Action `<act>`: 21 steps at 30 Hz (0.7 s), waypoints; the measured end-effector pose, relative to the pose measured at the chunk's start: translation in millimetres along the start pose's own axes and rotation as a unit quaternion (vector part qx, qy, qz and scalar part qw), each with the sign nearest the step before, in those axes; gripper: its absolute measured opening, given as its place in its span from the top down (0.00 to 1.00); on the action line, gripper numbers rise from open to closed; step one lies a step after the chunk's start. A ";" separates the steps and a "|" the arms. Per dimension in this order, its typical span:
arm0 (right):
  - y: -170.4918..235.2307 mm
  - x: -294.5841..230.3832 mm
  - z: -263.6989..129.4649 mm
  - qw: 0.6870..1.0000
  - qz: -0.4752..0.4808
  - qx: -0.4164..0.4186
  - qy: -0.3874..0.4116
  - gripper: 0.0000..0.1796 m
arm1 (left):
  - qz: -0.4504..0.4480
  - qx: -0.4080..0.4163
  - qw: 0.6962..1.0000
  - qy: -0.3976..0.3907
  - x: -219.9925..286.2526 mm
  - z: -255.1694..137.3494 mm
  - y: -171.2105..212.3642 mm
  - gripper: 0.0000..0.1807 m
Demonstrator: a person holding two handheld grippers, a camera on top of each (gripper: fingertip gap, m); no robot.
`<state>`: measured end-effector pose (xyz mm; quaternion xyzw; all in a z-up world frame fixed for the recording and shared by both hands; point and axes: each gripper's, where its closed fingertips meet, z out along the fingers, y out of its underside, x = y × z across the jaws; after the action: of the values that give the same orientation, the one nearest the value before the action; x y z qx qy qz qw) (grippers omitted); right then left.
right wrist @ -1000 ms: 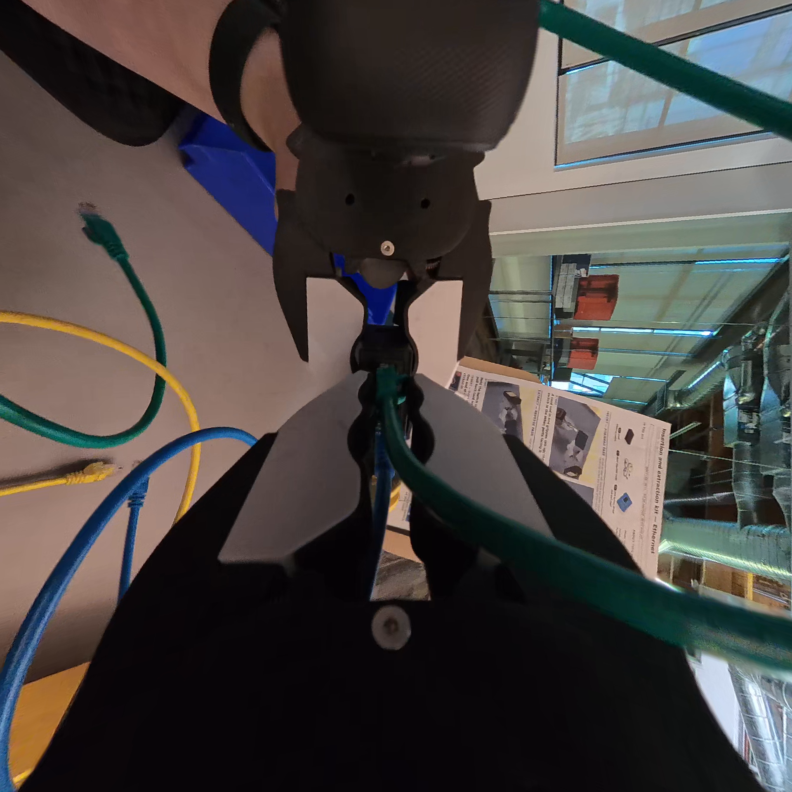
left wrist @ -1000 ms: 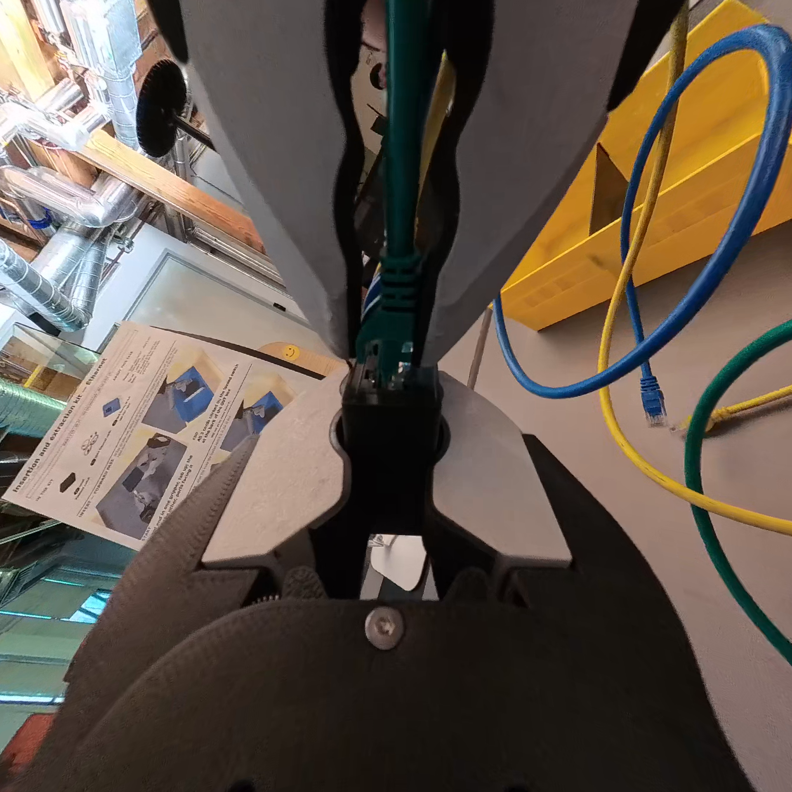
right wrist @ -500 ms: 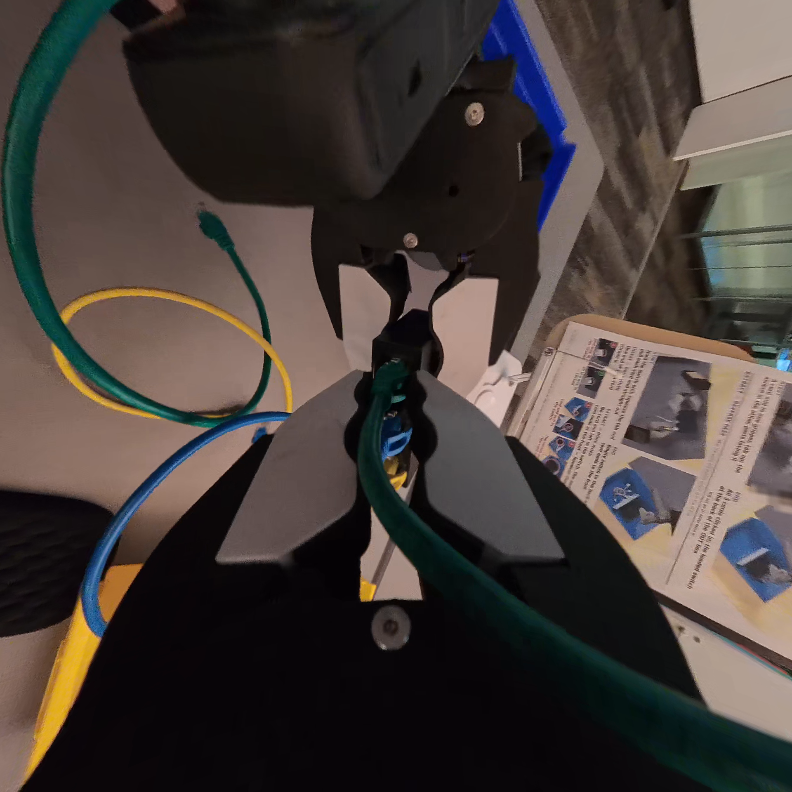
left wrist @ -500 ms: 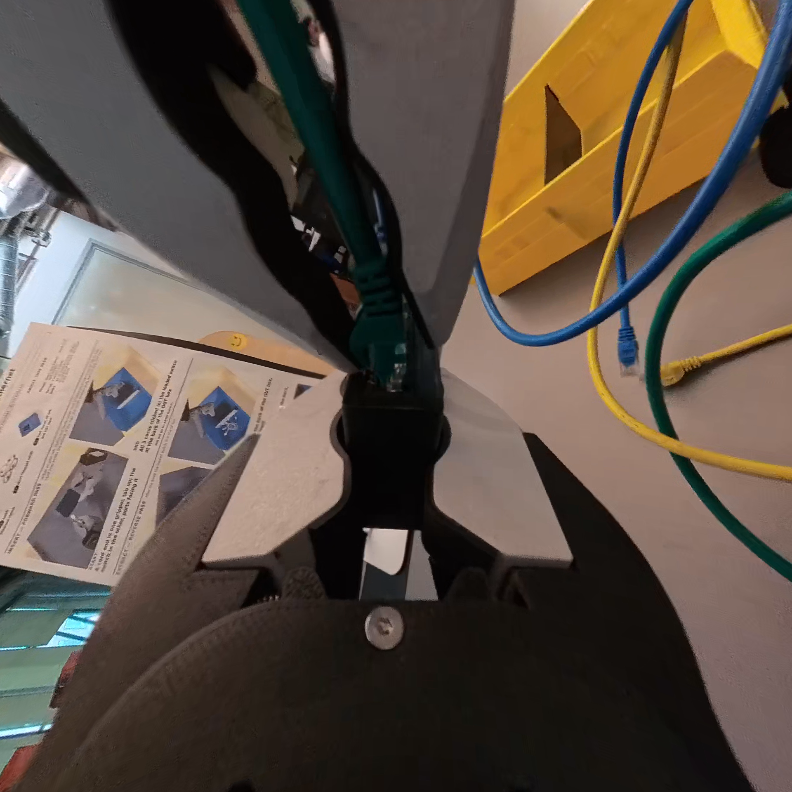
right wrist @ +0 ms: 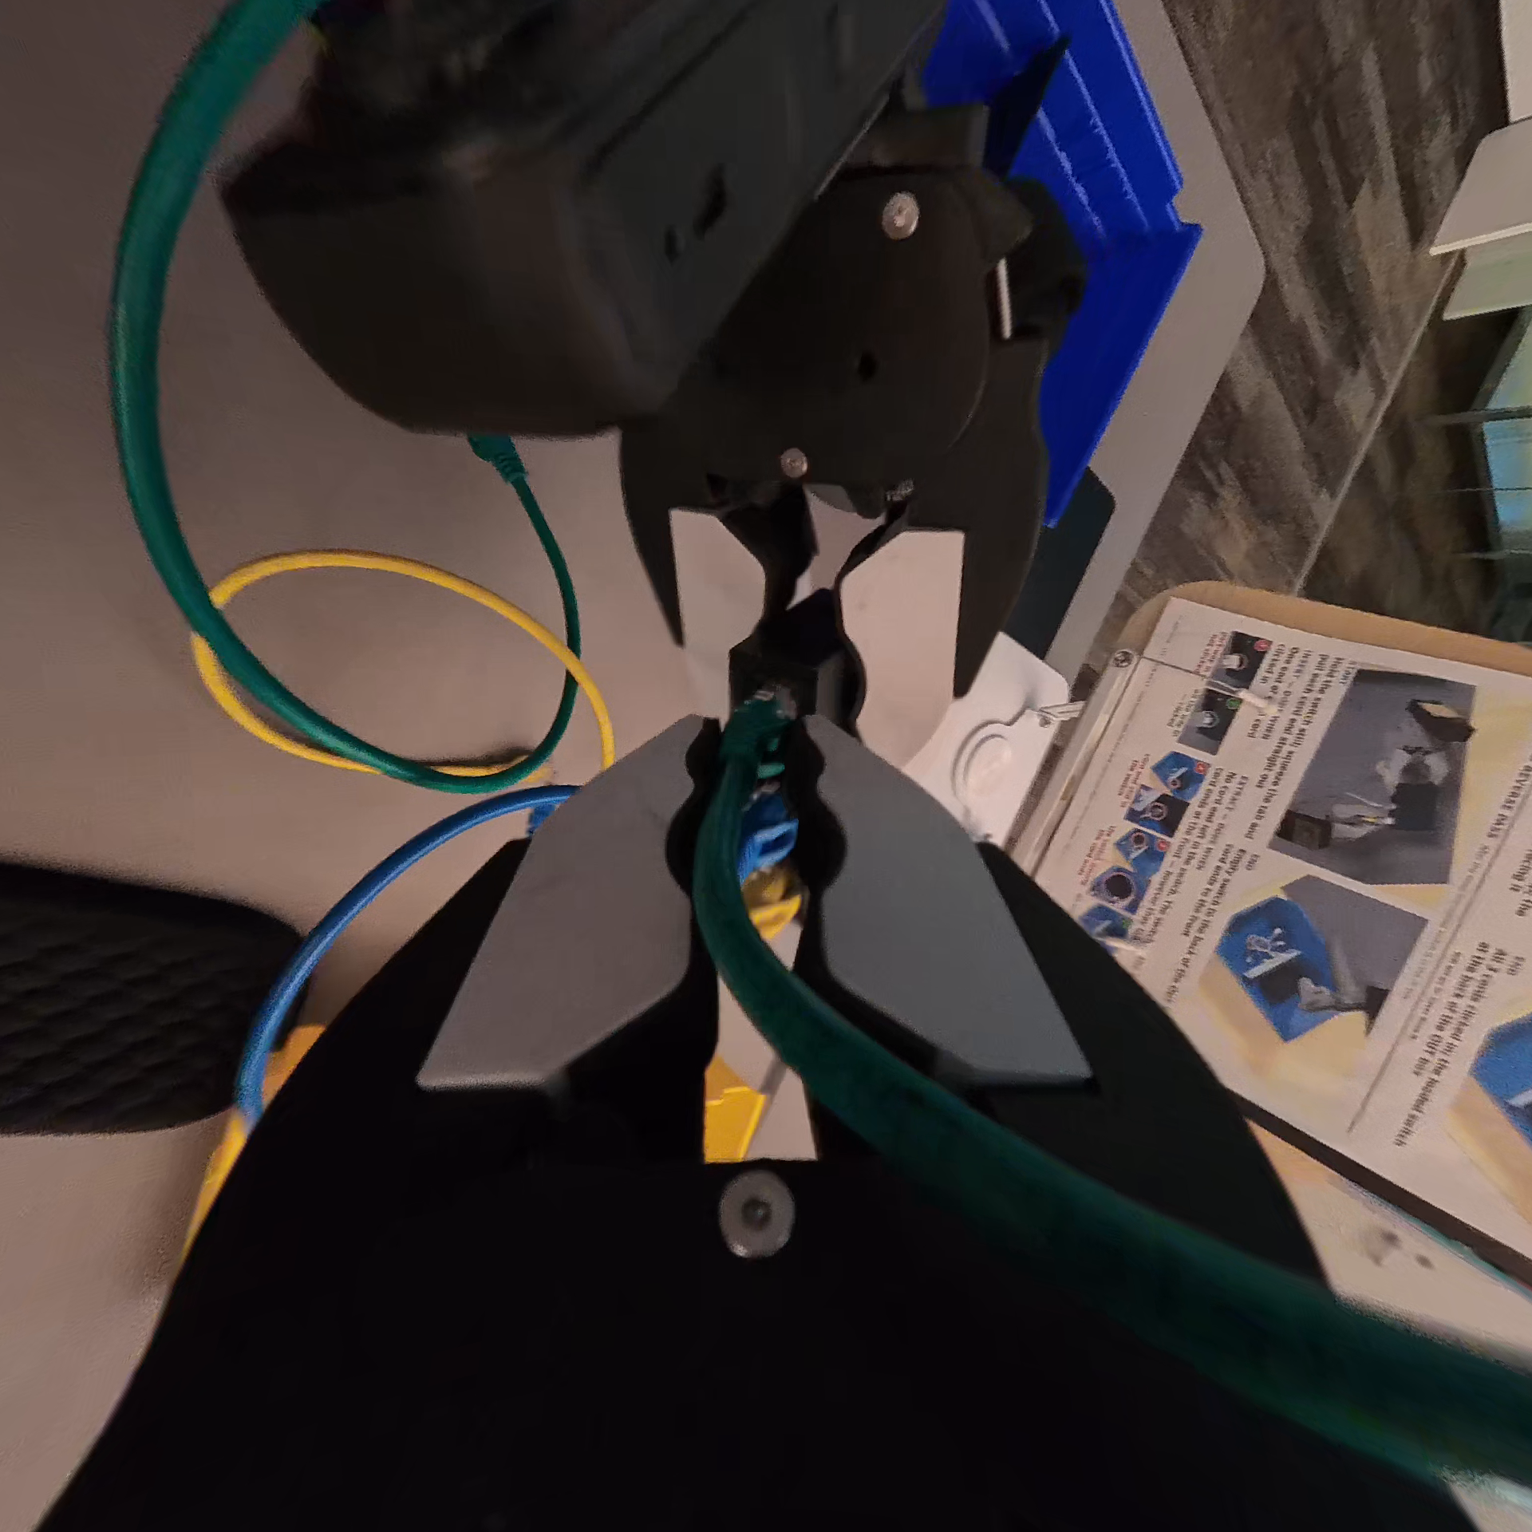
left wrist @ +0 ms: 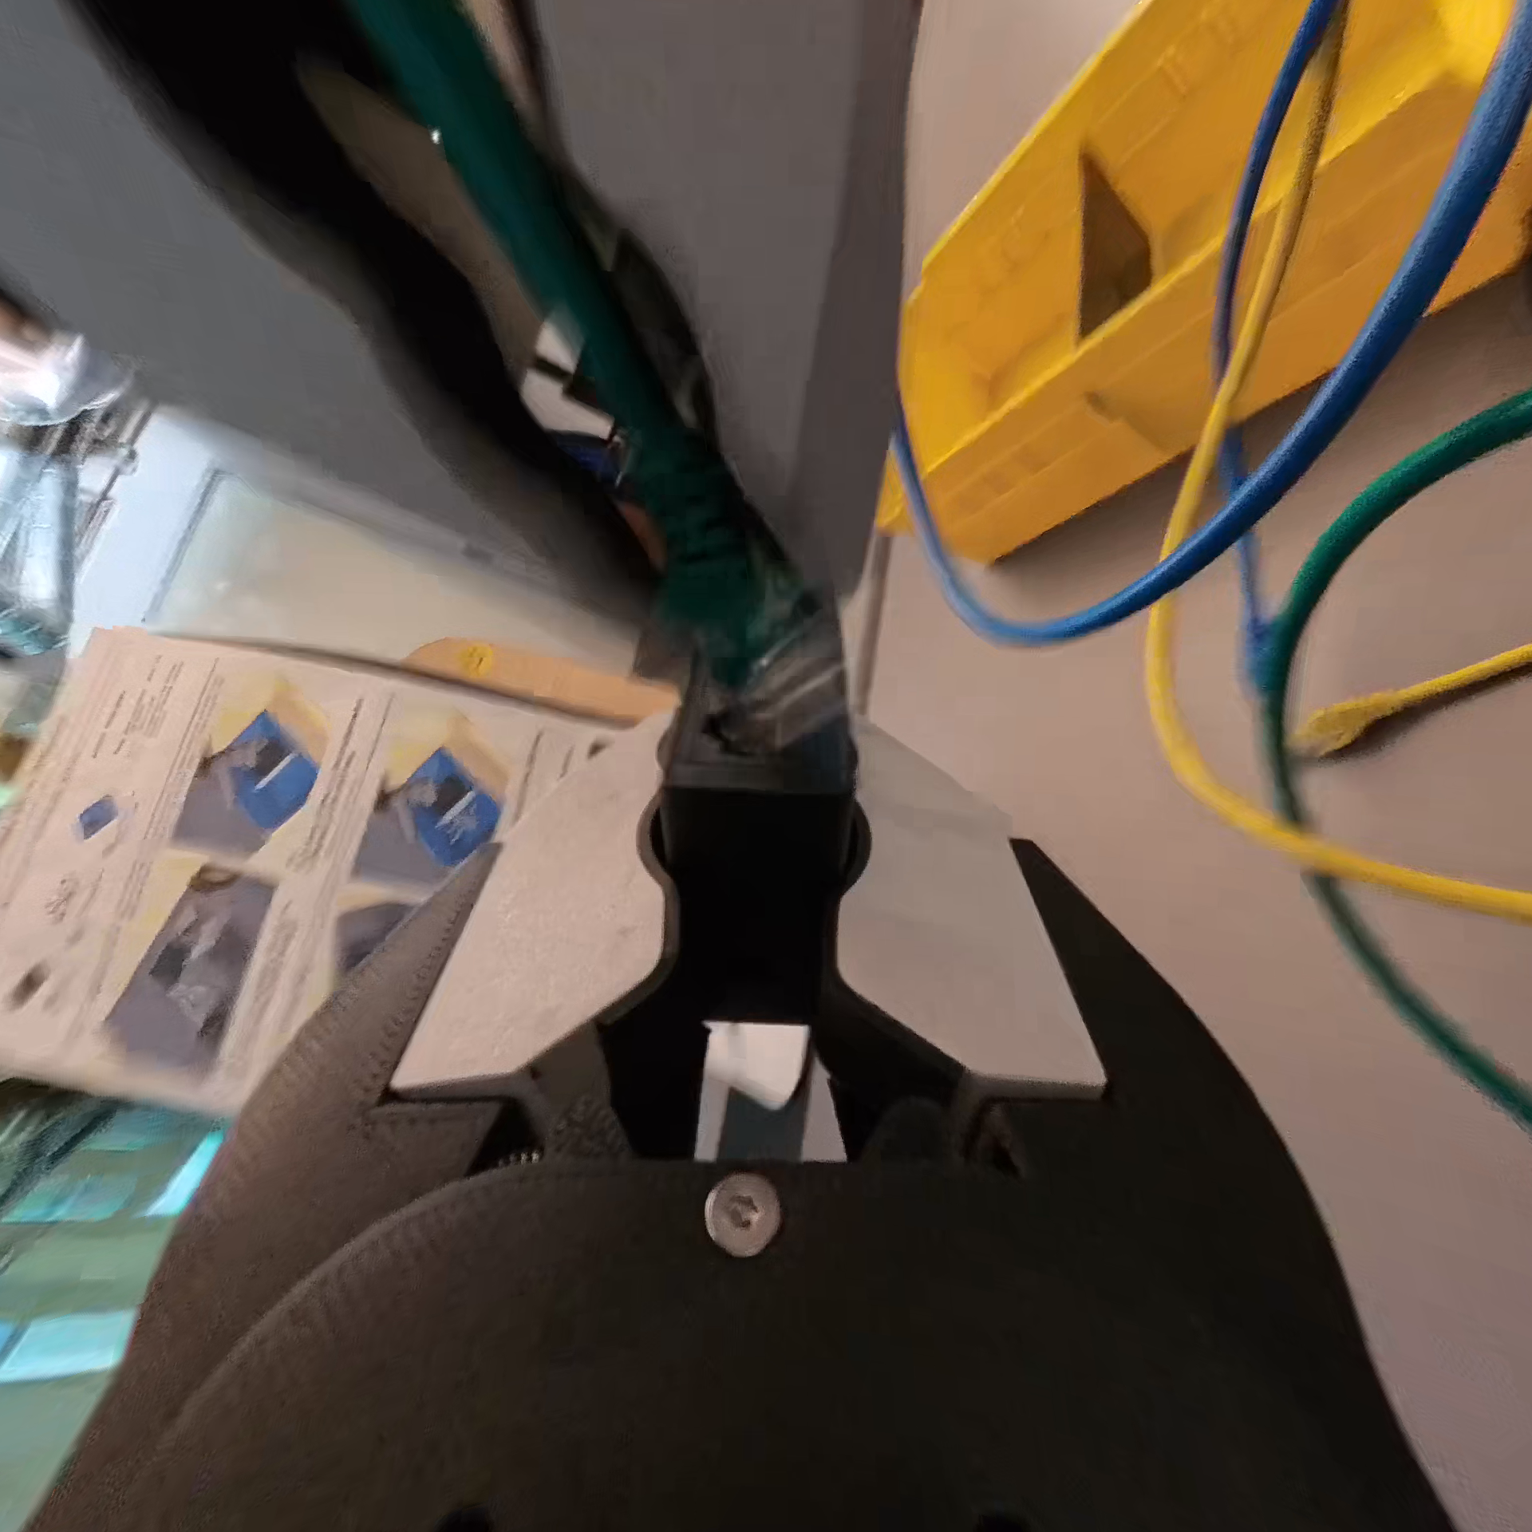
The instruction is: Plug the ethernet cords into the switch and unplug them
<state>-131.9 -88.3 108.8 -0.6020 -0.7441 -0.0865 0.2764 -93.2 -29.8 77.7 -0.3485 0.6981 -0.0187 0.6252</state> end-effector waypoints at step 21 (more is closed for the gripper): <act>-15.3 -1.1 -151.8 0.953 0.070 0.208 0.210 0.92 | -0.041 -0.158 0.984 -0.070 -36.7 3.7 93.2 0.84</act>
<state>-99.6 -163.2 237.7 -0.5496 -0.6270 -0.0345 0.5511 -134.0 60.9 65.4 -0.4717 0.6319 0.0913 0.6082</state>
